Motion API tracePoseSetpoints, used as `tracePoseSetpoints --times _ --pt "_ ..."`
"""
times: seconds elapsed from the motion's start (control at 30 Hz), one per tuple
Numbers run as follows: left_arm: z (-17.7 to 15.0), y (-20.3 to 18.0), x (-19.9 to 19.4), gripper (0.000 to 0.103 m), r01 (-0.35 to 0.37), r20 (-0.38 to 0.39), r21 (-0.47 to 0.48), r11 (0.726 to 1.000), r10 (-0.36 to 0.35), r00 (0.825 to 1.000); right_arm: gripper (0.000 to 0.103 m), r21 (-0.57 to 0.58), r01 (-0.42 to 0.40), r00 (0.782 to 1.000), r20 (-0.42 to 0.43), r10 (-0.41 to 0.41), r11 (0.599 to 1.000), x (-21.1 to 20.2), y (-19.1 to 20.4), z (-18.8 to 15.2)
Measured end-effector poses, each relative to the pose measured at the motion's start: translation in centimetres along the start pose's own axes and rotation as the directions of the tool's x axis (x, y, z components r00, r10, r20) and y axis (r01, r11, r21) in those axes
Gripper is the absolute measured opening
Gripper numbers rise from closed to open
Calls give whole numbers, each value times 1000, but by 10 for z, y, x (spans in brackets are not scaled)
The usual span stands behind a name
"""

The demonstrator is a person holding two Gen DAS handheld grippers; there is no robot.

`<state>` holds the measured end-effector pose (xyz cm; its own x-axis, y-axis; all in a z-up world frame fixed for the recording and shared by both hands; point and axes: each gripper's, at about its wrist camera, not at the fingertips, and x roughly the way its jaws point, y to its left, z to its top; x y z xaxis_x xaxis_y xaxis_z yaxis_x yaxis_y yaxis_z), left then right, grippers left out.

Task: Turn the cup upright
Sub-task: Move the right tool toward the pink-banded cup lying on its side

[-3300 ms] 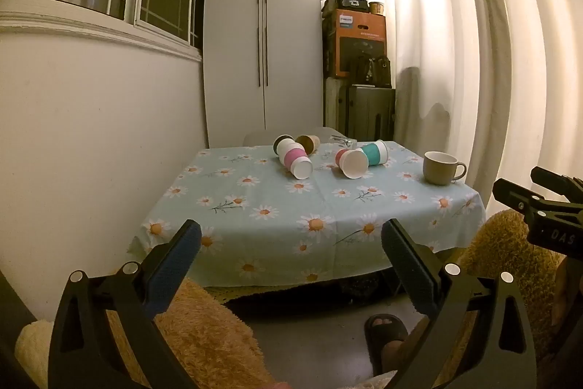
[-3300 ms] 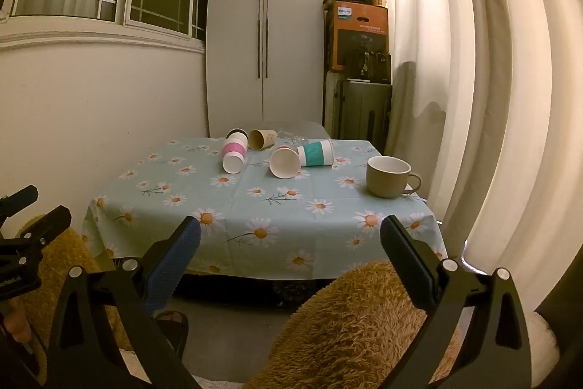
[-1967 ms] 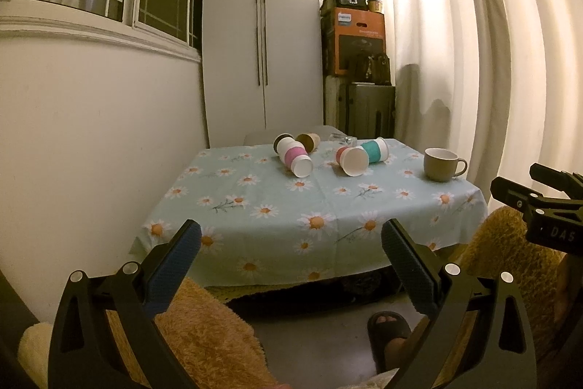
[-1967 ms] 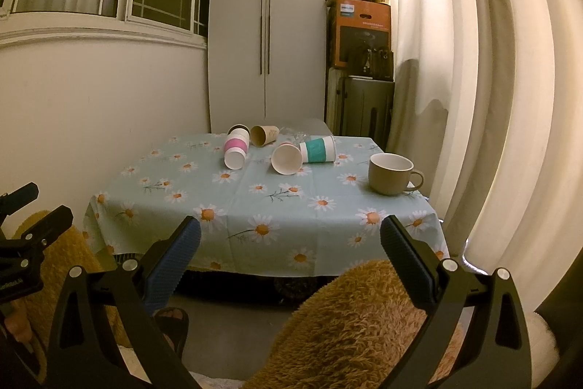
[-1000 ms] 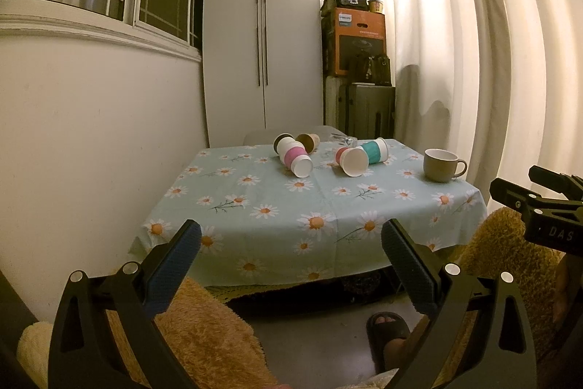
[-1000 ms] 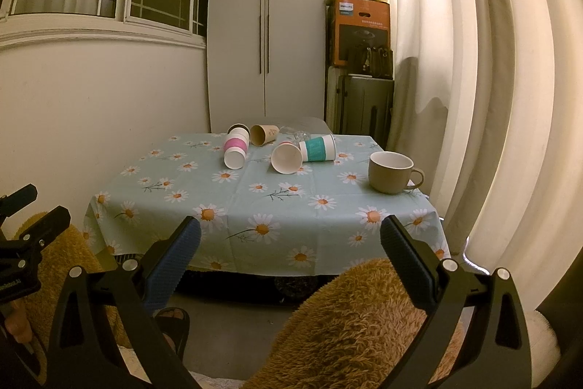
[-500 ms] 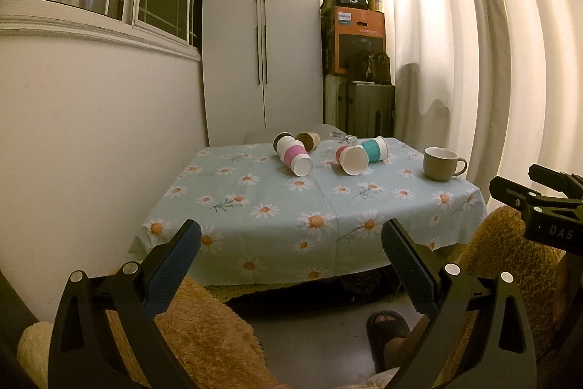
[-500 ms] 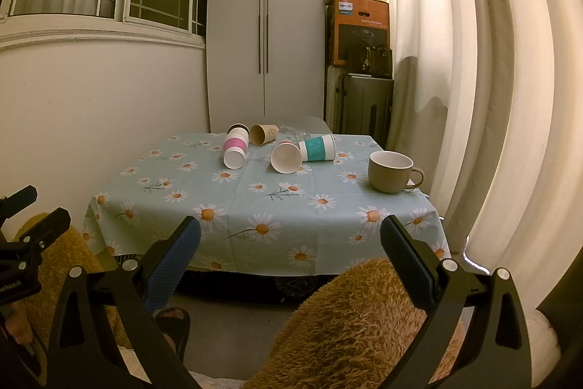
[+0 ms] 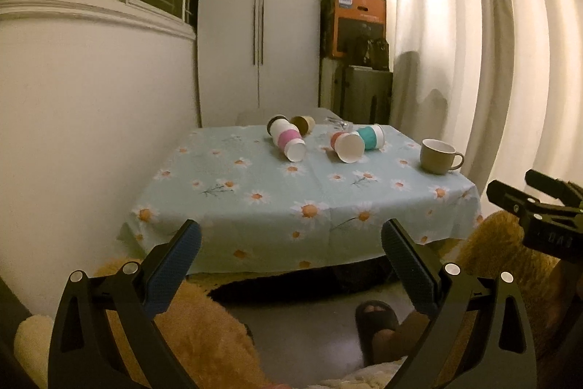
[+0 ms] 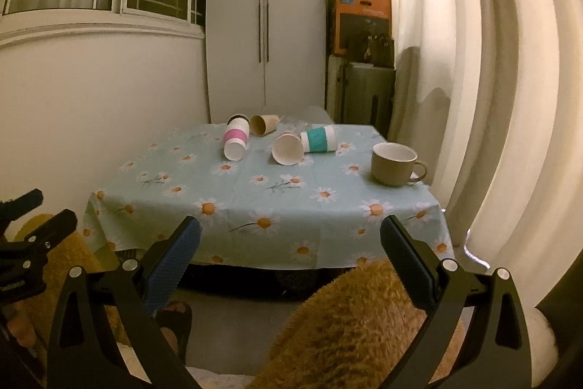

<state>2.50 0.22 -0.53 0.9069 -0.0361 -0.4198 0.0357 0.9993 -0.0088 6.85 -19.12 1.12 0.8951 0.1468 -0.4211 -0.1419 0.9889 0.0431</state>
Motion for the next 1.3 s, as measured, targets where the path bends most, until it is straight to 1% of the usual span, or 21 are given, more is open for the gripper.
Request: tracePoseSetpoints --times 0.07,0.17,0.27,0.37,0.43,0.57,0.73,0.87,1.07,1.13,1.2,1.27,1.3 --pt "10 3 9 97 12 -18 -5 1000 -13 1000 98 13 -19 999 -31 19 1000 10 -1 6" --pt "26 9 25 97 30 -47 -26 999 -32 998 98 -3 -26 998 -62 26 1000 25 1 14" --pt "38 14 44 97 27 -72 -27 999 -29 997 98 -5 -38 994 -100 37 999 47 1 26" --pt "51 23 65 97 36 -105 -55 998 -42 994 98 0 -52 989 -135 52 999 71 3 42" --pt "61 28 77 97 31 -116 -59 998 -37 993 98 -2 -61 987 -149 60 998 85 4 50" --pt "80 39 107 97 29 -157 -57 998 -37 987 98 -20 -99 977 -194 94 995 122 13 69" --pt "100 62 151 97 -4 -220 -94 996 -17 975 98 -43 -147 956 -262 131 988 173 27 82" --pt "111 84 185 97 -9 -256 -145 989 -29 966 98 -82 -184 940 -305 151 979 212 39 97" --pt "126 106 224 97 -41 -304 -168 985 -12 952 98 -137 -220 943 -283 175 966 248 58 136" --pt "133 113 237 97 -28 -318 -176 984 -30 948 98 -135 -240 937 -291 193 961 264 64 151" --pt "138 121 248 97 -22 -313 -189 982 -39 949 98 -121 -262 927 -307 215 958 283 69 164" --pt "141 127 268 97 -17 -363 -171 985 -47 931 98 -123 -280 919 -323 228 952 304 74 176" --pt "141 128 274 97 -26 -380 -165 986 -40 924 98 -126 -285 914 -335 230 950 316 77 181"
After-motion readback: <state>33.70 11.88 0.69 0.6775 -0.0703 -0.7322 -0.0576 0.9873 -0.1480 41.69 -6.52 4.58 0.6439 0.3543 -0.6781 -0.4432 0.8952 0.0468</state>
